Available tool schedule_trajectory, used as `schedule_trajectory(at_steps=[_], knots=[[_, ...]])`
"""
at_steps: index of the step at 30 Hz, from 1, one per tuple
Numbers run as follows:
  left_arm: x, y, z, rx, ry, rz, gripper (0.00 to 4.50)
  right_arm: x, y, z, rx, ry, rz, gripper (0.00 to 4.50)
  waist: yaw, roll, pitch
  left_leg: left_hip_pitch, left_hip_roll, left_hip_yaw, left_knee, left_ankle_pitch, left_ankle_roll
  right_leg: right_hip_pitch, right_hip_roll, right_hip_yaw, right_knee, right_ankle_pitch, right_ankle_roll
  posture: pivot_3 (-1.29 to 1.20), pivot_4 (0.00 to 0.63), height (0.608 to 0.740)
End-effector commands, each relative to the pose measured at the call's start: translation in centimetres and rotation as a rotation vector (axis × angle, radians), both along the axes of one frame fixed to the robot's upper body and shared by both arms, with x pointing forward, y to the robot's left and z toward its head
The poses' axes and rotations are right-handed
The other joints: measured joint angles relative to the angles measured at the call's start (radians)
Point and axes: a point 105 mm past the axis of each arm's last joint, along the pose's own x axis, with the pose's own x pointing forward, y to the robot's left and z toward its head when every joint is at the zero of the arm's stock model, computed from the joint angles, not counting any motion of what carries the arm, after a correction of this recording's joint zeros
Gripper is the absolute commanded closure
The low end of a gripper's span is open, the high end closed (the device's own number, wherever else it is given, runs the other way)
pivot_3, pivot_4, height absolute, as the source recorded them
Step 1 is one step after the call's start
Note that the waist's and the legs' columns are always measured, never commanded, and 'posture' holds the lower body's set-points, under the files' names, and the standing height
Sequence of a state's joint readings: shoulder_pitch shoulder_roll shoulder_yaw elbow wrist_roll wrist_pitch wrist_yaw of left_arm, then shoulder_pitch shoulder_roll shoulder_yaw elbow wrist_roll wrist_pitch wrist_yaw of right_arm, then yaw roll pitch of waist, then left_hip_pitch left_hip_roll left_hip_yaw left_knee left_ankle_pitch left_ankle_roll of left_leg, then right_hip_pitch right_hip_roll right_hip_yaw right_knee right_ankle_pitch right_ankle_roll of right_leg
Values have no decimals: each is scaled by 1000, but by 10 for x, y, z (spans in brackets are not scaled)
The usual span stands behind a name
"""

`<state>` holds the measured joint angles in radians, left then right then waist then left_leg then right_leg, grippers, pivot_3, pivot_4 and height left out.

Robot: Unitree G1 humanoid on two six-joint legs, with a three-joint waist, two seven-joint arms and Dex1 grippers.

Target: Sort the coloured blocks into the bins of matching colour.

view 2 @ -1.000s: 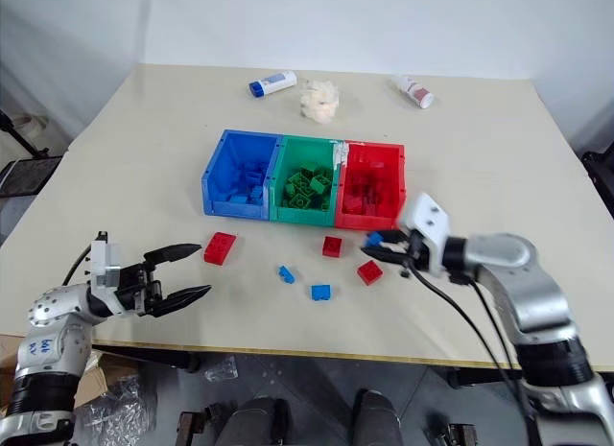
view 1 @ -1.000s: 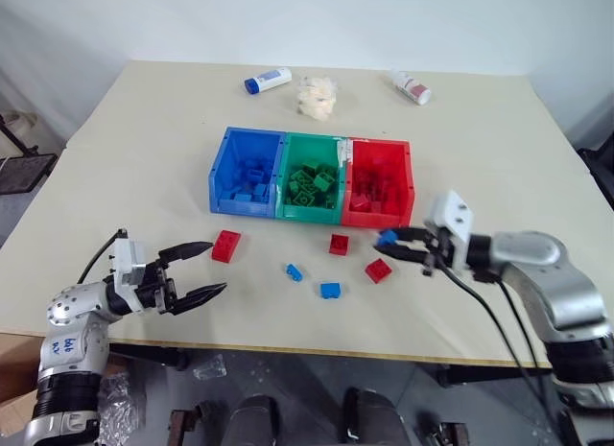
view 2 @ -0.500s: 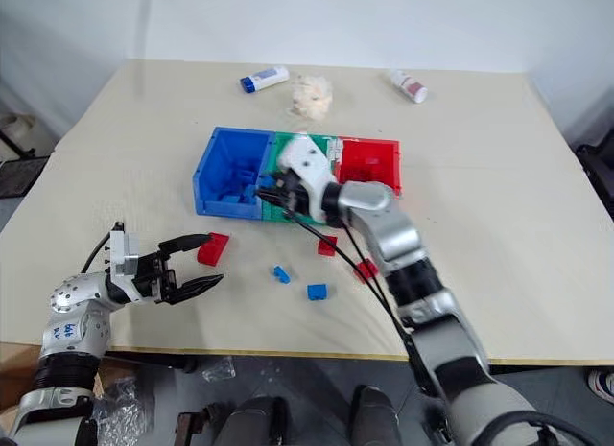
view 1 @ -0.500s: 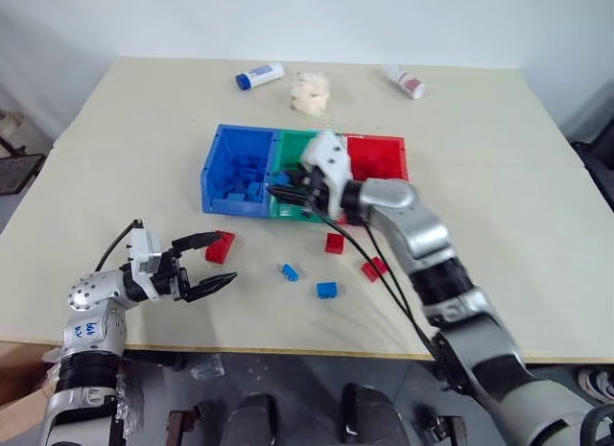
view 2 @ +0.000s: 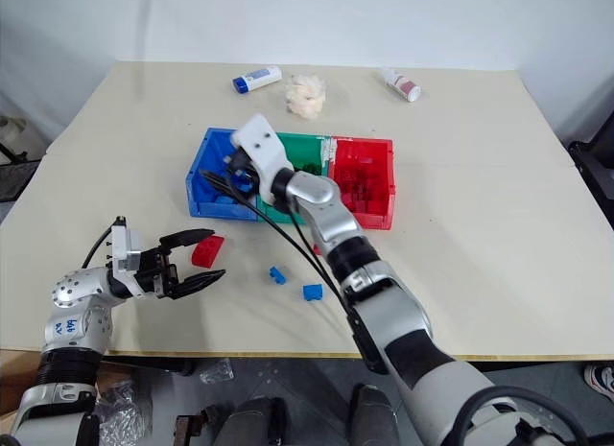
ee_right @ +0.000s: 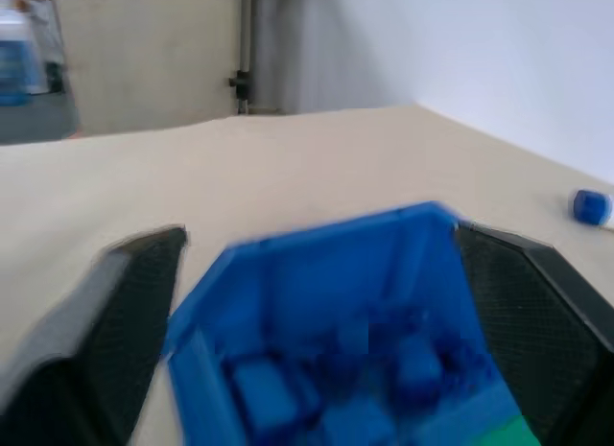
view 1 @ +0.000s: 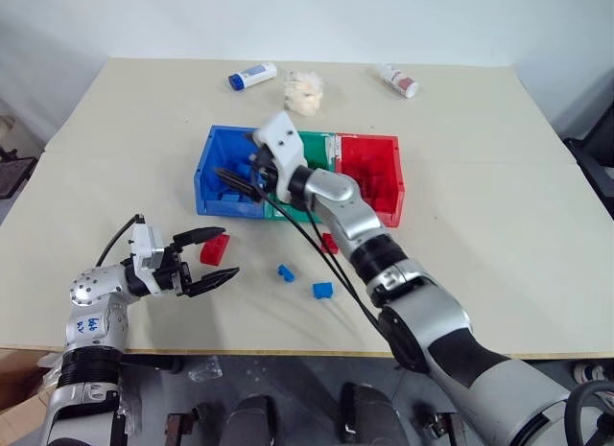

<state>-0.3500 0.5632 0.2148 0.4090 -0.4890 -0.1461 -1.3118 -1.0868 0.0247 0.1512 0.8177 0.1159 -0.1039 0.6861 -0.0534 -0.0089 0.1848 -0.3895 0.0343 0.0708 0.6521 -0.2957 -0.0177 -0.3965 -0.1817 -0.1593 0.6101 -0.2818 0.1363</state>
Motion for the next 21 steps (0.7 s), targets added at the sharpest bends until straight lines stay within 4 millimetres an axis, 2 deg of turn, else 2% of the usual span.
schedule_trajectory(at_steps=[1,3,5,7,9,13,15,17,21], knots=[[1,-1,6,2,-34,-8,0,-19,-17,9,-31,-75,109,31,-1,0,0,0,0,0,0,0,0,0,0,0,0,0,0,0,150,740],[1,-1,6,2,-33,-11,0,-32,-39,-1,-79,-68,160,31,-1,0,0,0,0,0,0,0,0,0,0,0,1,0,0,0,150,740],[2,-1,5,3,-29,-13,0,-49,-70,-12,-141,-57,198,31,2,0,0,0,0,0,0,0,0,0,0,0,1,0,0,0,150,740],[2,-1,5,5,-26,-15,0,-58,-90,-17,-170,-44,197,31,5,0,0,0,0,0,0,0,0,0,0,0,0,0,0,0,150,740],[1,1,3,8,-21,-15,0,-65,-120,-21,-195,-22,154,31,3,0,0,0,0,1,1,0,0,0,0,1,1,0,0,0,150,740],[1,4,1,12,-15,-16,0,-79,-157,-31,-245,22,94,31,7,0,0,1,0,1,2,0,0,0,0,1,1,0,0,0,150,740],[0,5,1,14,-14,-15,0,-94,-195,-43,-290,94,18,31,17,0,0,1,0,1,2,0,1,1,0,1,2,0,0,0,150,740],[0,6,1,16,-13,-14,0,-106,-224,-51,-330,162,-58,31,32,0,0,1,0,1,1,0,1,1,0,0,1,0,0,0,150,740],[-1,9,0,25,-4,-14,0,-128,-261,-62,-366,341,-142,31,48,0,0,1,-1,1,3,-2,3,2,-1,1,-2,1,1,0,150,740]])
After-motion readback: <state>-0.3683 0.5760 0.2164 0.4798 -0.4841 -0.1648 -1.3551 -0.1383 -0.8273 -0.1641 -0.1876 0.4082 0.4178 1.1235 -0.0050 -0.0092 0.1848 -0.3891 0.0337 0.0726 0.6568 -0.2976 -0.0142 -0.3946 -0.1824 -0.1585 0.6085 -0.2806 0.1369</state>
